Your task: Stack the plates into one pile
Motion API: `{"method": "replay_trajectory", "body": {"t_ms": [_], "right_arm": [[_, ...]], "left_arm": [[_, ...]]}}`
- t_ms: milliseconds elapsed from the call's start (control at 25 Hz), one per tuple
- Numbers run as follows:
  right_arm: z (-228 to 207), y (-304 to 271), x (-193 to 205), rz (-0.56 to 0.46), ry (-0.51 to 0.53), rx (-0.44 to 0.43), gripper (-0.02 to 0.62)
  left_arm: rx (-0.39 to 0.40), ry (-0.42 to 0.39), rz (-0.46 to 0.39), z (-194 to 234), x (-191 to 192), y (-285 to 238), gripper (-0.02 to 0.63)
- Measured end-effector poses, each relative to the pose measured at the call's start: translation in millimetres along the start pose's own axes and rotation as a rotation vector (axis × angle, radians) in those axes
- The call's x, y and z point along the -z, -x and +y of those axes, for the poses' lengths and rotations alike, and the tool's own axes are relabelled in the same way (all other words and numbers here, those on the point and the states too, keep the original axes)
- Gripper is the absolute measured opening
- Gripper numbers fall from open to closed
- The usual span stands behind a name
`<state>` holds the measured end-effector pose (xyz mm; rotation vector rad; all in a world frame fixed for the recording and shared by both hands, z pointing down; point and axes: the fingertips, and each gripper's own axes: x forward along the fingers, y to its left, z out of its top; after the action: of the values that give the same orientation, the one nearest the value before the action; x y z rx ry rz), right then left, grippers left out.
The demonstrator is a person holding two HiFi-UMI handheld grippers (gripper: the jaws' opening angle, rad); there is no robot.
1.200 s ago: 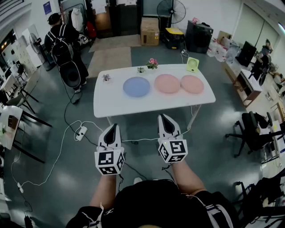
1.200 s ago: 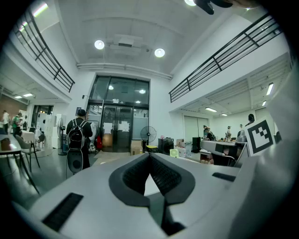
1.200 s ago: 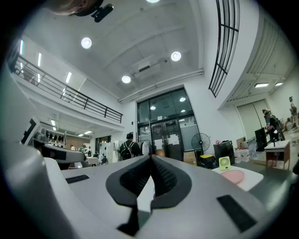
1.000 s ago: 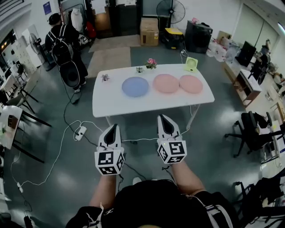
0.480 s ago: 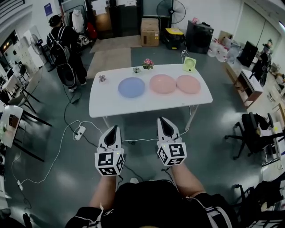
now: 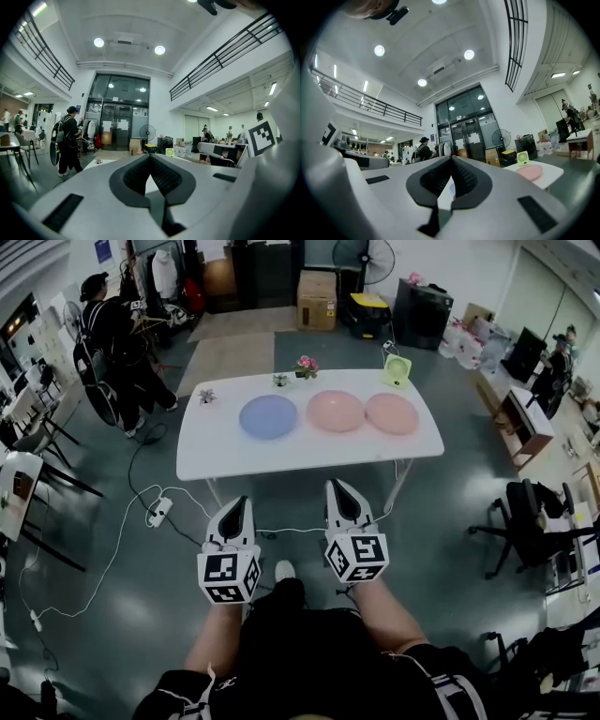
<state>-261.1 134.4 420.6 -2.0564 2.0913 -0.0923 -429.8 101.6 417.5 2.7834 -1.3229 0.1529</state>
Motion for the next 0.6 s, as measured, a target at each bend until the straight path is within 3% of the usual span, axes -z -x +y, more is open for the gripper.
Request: {"method": "replay_trajectory", "body": {"t_ms": [240,600], "right_arm": [[-25.7,-24.0,-4.3,-0.016,0.037,0.0,0.015],[-58.6,-106.0,8.0,0.001,0.083,-0.027,0.015]], "left_arm": [[0.015,-0.01,-0.043,-8.9,-5.4,-38.6,0.012],[0.017,0.026,-0.041,17.7,-4.1,-131.3,0.012]]}}
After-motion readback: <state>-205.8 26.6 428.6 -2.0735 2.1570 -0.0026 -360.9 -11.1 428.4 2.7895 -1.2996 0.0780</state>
